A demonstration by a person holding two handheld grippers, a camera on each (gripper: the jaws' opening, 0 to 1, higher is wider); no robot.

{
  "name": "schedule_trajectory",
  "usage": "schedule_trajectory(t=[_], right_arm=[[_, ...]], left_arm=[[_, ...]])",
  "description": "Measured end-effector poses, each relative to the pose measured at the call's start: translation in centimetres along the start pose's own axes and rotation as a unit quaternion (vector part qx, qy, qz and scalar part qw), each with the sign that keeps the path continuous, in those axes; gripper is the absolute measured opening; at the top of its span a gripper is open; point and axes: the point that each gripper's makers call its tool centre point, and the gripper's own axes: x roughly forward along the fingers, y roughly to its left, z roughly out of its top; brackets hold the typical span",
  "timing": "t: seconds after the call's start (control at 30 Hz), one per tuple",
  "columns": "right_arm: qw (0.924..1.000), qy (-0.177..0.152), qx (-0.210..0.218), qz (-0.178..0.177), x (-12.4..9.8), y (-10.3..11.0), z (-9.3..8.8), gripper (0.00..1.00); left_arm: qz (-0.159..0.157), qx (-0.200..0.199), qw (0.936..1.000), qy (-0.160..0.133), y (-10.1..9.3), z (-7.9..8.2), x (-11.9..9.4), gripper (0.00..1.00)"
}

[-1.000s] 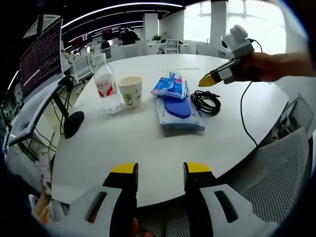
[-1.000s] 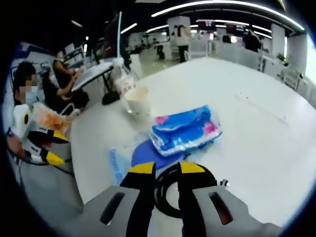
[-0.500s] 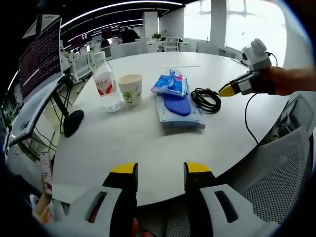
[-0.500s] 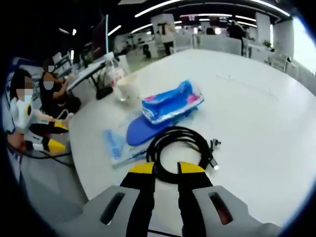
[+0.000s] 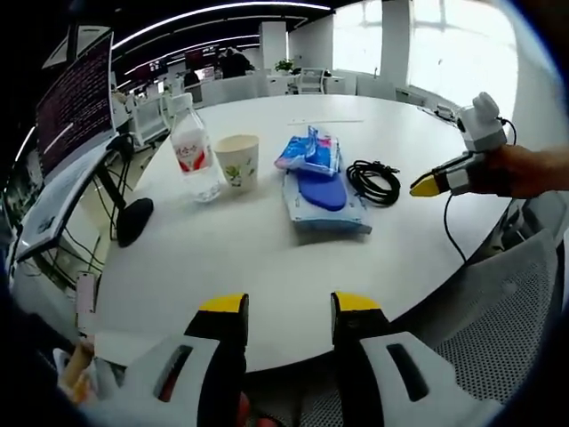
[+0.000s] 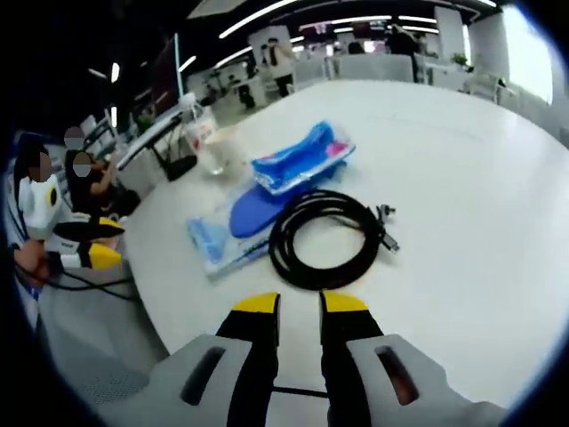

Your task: Arrange the tabletop items into an orderly group along one side of the table until the central work area is clear of visible clutter.

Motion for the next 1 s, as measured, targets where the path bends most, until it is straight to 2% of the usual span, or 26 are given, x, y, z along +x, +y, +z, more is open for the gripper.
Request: schedule_trajectory(t=[0.2,0.4,0.7,0.83,0.9,1.0], right_arm=[[1.0000,-0.004,0.006,-0.005,-0.1,-0.2,0.0,0.15],[0.9991,-0.016,0.032,-0.023,0.0,-1.5,0.7,0.14],[0.9959,-0.022,0.049,-0.073,0.6,-5.2,2.4,0.16],[0.9960,-0.016,0.036,-0.081,1.2,-5.9,3.4,0.18],[0.9964,-0.002,0.006,-0.085,1.8,-6.3,3.9,0.19],[0.9968,0.003,0.000,-0.080,2.7,-6.4,4.4,0.19]], left_arm=[[-0.003,0.002,1.0000,0.000,-0.2,0.0,0.0,0.36],[-0.005,0.003,1.0000,0.001,-0.2,0.0,0.0,0.36],[-0.003,-0.001,1.0000,-0.002,-0.1,0.0,-0.1,0.36],[-0.001,-0.006,1.0000,-0.005,0.0,0.1,-0.1,0.36],[0.001,-0.006,1.0000,-0.007,0.1,0.2,-0.1,0.36],[0.001,-0.007,0.9999,-0.008,0.1,0.2,-0.2,0.36]])
